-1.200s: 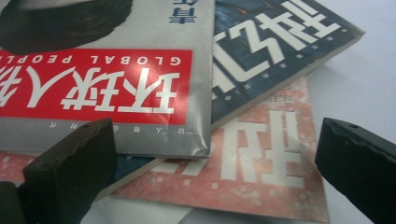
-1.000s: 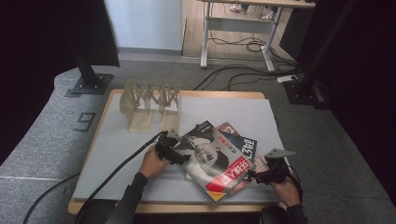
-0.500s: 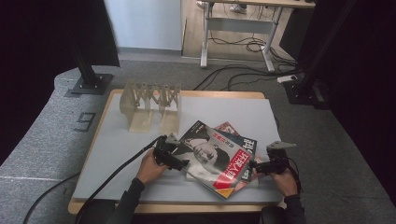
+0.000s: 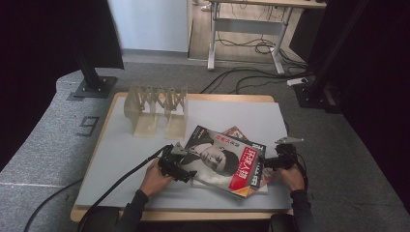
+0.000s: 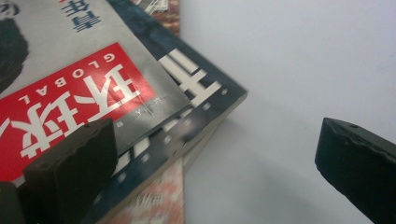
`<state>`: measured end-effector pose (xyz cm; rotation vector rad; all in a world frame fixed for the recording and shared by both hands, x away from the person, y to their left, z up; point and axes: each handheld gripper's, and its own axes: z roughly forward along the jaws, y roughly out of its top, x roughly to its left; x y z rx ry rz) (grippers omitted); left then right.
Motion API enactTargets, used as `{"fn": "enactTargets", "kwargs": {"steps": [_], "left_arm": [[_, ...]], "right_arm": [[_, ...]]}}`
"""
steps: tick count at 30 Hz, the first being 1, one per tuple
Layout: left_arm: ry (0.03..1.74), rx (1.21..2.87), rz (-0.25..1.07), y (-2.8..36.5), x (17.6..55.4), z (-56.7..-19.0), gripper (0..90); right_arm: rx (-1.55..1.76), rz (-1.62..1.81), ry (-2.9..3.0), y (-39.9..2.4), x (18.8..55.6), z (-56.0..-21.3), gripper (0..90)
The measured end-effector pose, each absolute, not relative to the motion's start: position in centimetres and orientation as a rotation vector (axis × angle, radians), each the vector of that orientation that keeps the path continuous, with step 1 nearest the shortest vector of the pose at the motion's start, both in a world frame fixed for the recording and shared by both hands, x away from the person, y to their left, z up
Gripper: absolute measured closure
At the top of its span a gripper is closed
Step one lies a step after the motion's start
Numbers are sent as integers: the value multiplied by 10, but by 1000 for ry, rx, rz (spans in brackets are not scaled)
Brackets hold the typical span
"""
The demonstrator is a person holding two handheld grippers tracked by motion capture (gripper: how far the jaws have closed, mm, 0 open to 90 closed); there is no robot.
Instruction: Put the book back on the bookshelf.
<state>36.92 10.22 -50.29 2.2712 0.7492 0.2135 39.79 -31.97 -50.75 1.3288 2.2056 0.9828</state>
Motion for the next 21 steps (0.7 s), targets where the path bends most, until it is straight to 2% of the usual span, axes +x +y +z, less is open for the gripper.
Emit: {"fn": "enactTargets", "kwargs": {"steps": [12, 21], "left_arm": [[701, 2283, 247, 95, 349, -503, 0], [735, 2184, 241, 106, 363, -491, 3]], "right_arm": [[1364, 981, 2176, -315, 421, -508, 0], [1316, 961, 2178, -311, 410, -505, 3]]}}
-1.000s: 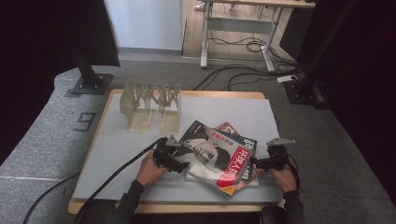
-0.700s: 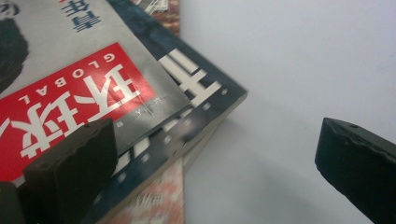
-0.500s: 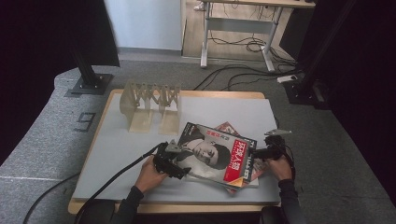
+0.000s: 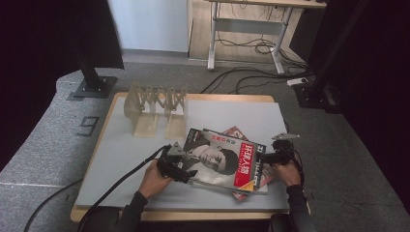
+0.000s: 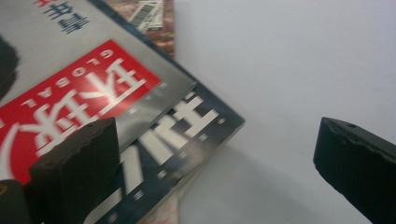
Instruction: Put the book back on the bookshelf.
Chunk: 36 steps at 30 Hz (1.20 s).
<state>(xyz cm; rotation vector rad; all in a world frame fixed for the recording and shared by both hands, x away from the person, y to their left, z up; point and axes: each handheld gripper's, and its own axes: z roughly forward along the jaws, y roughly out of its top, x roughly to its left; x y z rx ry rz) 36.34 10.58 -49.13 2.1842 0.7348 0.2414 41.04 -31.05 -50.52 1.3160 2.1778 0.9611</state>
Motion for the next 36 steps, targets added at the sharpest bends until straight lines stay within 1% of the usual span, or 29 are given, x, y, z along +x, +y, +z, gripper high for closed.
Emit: {"fn": "enactTargets", "kwargs": {"steps": [12, 18, 22, 29, 33, 36], "left_arm": [[766, 2191, 252, 96, 391, -493, 15], [804, 2206, 247, 94, 402, -499, 17], [796, 2260, 238, 92, 400, -506, 7], [789, 2277, 230, 90, 396, -505, 0], [759, 2259, 172, 87, 391, -504, 6], [734, 2257, 171, 84, 385, -504, 13]], "right_arm": [[1244, 1028, 2250, -303, 379, -503, 1], [1195, 1059, 2282, -292, 373, -498, 4], [1155, 1063, 2324, -280, 376, -499, 13], [1121, 1100, 2376, -265, 382, -504, 60], [1103, 1077, 2397, -260, 385, -503, 41], [1098, 1078, 2402, -257, 388, -503, 38]]}}
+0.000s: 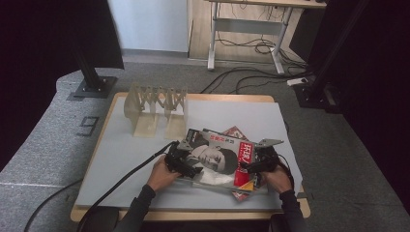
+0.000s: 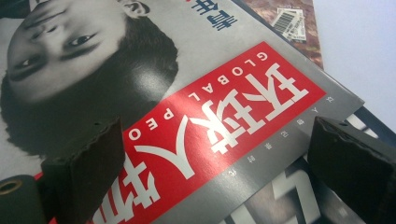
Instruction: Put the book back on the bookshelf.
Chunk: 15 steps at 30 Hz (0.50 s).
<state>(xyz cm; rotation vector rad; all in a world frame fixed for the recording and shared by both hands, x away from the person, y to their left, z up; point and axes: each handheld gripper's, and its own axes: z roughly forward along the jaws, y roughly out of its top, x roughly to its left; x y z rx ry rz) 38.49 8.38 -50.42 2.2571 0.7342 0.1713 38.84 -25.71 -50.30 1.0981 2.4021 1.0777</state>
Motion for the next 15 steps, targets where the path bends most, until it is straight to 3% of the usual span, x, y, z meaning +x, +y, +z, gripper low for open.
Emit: {"fn": "enactTargets", "kwargs": {"steps": [9, 15], "left_arm": [[792, 2298, 240, 91, 388, -504, 0], [840, 2269, 207, 98, 398, -506, 0]], "right_arm": [[1096, 1073, 2410, -250, 397, -503, 30], [1094, 1083, 2404, -251, 396, -503, 37]]}}
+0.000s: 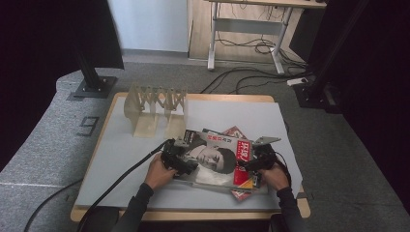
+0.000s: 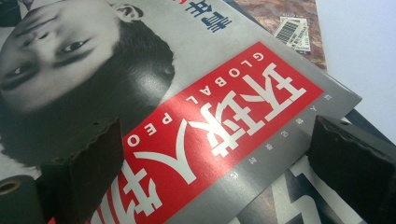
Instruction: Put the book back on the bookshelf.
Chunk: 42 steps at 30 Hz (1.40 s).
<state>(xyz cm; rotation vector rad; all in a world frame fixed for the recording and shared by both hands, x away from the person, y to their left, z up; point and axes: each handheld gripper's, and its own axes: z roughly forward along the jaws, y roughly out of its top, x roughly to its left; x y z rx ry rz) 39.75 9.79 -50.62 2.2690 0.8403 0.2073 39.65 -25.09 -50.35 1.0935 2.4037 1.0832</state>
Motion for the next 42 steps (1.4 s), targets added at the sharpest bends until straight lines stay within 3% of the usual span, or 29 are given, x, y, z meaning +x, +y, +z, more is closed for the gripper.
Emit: {"fn": "enactTargets", "kwargs": {"steps": [8, 42], "left_arm": [[883, 2230, 143, 107, 404, -511, 0], [851, 2229, 147, 104, 369, -516, 0]], "right_arm": [[1088, 1084, 2403, -251, 393, -503, 47], [1051, 1065, 2419, -245, 392, -504, 0]]}}
